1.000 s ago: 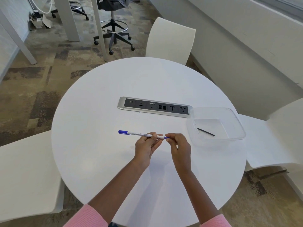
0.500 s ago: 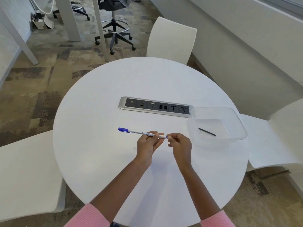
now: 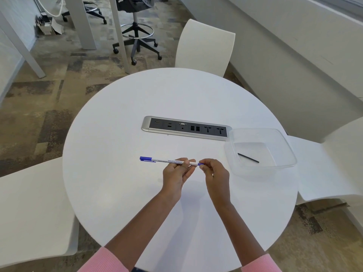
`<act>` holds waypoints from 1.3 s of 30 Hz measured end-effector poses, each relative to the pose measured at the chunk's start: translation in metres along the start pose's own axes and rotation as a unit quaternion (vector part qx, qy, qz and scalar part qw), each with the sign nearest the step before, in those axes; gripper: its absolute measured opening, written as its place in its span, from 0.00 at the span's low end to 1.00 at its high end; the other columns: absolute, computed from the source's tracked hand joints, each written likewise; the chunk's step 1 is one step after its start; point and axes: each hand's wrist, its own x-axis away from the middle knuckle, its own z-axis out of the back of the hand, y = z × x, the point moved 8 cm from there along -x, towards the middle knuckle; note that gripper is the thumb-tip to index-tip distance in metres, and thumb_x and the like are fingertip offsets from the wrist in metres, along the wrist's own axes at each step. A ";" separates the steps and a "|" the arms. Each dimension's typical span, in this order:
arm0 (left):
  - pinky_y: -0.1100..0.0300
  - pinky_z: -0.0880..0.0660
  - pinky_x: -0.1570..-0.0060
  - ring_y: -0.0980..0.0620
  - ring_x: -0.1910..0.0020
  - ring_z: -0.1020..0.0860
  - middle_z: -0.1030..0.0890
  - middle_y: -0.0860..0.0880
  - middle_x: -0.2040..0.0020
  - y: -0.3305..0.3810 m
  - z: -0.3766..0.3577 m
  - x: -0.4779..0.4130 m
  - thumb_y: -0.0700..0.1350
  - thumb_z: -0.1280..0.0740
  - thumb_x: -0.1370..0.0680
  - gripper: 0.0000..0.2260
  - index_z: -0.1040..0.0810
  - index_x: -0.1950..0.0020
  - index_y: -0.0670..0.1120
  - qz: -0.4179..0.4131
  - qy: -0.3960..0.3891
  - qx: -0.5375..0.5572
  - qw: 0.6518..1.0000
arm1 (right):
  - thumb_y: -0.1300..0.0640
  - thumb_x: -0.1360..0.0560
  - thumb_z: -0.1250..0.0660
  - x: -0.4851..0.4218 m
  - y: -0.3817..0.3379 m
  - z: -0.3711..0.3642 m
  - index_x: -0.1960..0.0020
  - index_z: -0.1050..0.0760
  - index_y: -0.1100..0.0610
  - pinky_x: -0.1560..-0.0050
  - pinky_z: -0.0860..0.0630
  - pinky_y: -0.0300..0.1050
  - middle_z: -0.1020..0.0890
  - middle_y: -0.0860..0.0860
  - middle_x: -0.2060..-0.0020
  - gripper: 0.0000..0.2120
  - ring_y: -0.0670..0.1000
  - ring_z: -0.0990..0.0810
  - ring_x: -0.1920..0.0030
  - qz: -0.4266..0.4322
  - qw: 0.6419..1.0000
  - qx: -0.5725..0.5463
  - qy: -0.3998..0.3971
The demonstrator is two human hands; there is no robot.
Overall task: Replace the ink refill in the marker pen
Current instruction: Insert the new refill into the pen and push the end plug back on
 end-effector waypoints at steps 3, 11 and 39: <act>0.67 0.20 0.58 0.55 0.65 0.17 0.19 0.42 0.57 0.001 -0.003 0.001 0.34 0.38 0.22 0.05 0.25 0.57 0.40 -0.013 -0.006 -0.006 1.000 | 0.69 0.28 0.37 -0.002 0.000 0.001 0.56 0.22 0.62 0.56 0.29 0.37 0.22 0.50 0.62 0.06 0.51 0.24 0.59 -0.012 1.000 -0.001 0.001; 0.67 0.20 0.59 0.55 0.65 0.17 0.19 0.42 0.57 0.001 -0.002 -0.002 0.32 0.38 0.23 0.06 0.26 0.57 0.40 -0.023 -0.011 -0.068 0.997 | 0.65 0.27 0.39 -0.008 0.013 -0.008 0.58 0.22 0.61 0.55 0.24 0.48 0.22 0.51 0.67 0.07 0.58 0.22 0.60 -0.107 0.989 0.023 -0.096; 0.68 0.20 0.60 0.55 0.67 0.17 0.19 0.41 0.57 0.001 0.006 -0.001 0.32 0.39 0.23 0.06 0.27 0.57 0.39 -0.007 -0.014 -0.037 0.999 | 0.67 0.28 0.36 -0.006 0.005 -0.012 0.62 0.22 0.59 0.67 0.34 0.38 0.25 0.48 0.72 0.08 0.48 0.30 0.68 -0.074 0.987 0.038 -0.134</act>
